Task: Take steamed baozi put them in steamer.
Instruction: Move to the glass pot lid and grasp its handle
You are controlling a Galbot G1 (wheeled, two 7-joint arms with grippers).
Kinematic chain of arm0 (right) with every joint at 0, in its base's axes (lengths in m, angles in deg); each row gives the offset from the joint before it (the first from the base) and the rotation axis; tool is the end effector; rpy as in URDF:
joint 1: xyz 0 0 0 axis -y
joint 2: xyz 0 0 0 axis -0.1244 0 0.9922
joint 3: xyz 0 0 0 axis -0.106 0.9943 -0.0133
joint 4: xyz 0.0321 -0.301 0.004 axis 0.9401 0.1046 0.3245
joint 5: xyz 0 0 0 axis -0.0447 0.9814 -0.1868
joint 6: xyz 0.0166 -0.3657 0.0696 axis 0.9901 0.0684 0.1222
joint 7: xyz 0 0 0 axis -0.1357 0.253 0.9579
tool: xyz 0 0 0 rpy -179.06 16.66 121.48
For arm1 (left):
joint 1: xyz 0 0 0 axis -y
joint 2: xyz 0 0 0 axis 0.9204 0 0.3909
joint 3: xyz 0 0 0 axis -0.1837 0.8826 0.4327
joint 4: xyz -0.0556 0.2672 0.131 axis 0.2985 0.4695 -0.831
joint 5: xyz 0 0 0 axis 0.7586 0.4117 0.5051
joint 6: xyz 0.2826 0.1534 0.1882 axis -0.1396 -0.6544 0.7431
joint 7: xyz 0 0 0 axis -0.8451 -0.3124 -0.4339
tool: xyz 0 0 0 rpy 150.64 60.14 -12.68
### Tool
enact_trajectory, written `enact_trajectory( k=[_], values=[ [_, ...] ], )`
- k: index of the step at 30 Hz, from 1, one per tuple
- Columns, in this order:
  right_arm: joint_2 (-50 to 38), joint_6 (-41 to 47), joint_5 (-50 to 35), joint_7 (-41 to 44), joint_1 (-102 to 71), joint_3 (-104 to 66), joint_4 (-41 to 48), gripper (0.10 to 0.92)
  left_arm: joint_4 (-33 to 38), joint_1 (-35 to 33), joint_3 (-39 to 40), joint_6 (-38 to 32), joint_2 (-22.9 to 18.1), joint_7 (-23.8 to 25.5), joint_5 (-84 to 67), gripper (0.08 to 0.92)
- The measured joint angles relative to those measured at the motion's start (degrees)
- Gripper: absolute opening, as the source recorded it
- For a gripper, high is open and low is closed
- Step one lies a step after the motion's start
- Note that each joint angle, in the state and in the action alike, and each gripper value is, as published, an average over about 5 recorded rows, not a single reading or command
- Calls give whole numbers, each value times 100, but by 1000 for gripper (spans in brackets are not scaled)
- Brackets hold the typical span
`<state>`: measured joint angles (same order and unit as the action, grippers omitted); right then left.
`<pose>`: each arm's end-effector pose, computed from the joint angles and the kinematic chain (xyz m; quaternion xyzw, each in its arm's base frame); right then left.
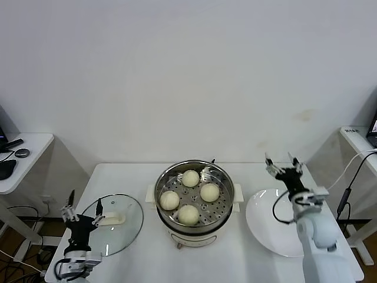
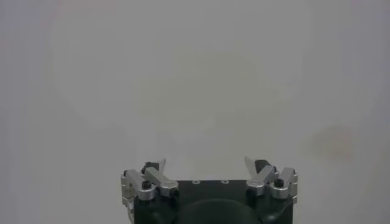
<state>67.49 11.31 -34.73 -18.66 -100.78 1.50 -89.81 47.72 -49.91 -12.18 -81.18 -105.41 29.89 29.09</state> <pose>0.3467 -0.1295 -0.2299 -0.0311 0.9981 0.0451 0.0267 0.2373 0.0912 -0.2887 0.0886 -0.8636 -0.4963 0.0048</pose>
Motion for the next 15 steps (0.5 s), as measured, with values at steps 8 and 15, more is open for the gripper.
enact_trajectory(
  k=[8,15],
  values=[
    [260,-66,-7,-154,-600,-352,-216,823,-837,189,78,-224,497,-381,2275,823],
    [404,-102,-6,-213,-872,-458,-260,823,-1022,-23,131,-189,617,-263,2839,823]
  ],
)
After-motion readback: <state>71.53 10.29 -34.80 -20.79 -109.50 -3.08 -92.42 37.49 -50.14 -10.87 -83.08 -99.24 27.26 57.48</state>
